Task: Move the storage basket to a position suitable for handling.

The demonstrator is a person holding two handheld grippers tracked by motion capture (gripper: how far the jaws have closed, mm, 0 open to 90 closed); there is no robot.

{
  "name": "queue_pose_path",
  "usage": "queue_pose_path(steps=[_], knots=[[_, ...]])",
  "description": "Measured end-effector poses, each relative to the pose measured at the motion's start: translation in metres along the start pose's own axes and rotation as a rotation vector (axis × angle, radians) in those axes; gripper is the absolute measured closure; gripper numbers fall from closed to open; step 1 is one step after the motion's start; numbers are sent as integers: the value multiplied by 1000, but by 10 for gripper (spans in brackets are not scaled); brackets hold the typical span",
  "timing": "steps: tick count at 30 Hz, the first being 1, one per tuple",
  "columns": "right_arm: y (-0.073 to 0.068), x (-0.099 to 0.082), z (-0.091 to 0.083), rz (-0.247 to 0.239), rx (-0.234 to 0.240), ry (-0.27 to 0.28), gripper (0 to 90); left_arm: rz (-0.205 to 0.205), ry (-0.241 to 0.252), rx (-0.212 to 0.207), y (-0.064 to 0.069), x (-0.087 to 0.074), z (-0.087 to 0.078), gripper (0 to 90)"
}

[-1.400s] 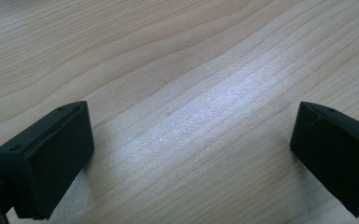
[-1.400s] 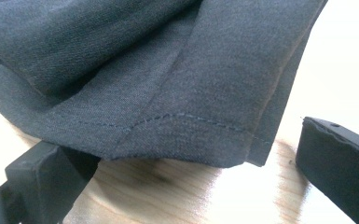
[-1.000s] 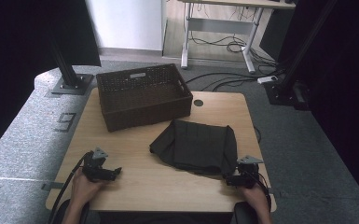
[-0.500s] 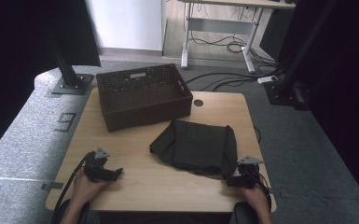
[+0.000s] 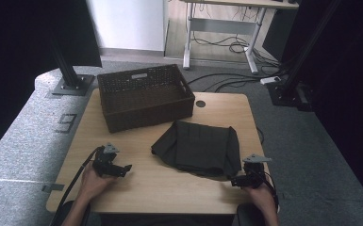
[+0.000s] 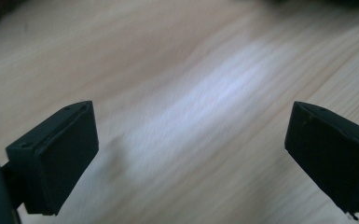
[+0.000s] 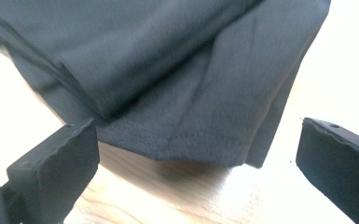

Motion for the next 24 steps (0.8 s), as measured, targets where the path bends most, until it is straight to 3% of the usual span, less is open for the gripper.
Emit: queue_pose_path(steps=[4,10,14,19,24], knots=[[1,13,-9,15,5,37,0,17,25,-20,7,19,2,58],[8,30,-11,-4,-13,43,0,75,30,-48,23,49,11,69],[12,39,-6,-13,-16,35,9,104,34,-65,32,68,19,90],[20,47,4,5,-29,28,49,104,52,-103,44,91,32,136],[32,54,13,18,-50,26,135,147,43,-91,53,107,48,150]])
Point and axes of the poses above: each handheld gripper's, and its own axes: z roughly forward along the jaws, x roughly out of its top, y roughly to its right, the point moved 8 cm from there along z, roughly forward along the jaws, and after that the axes turned 3 degrees about -z, right-handed, at the moved point
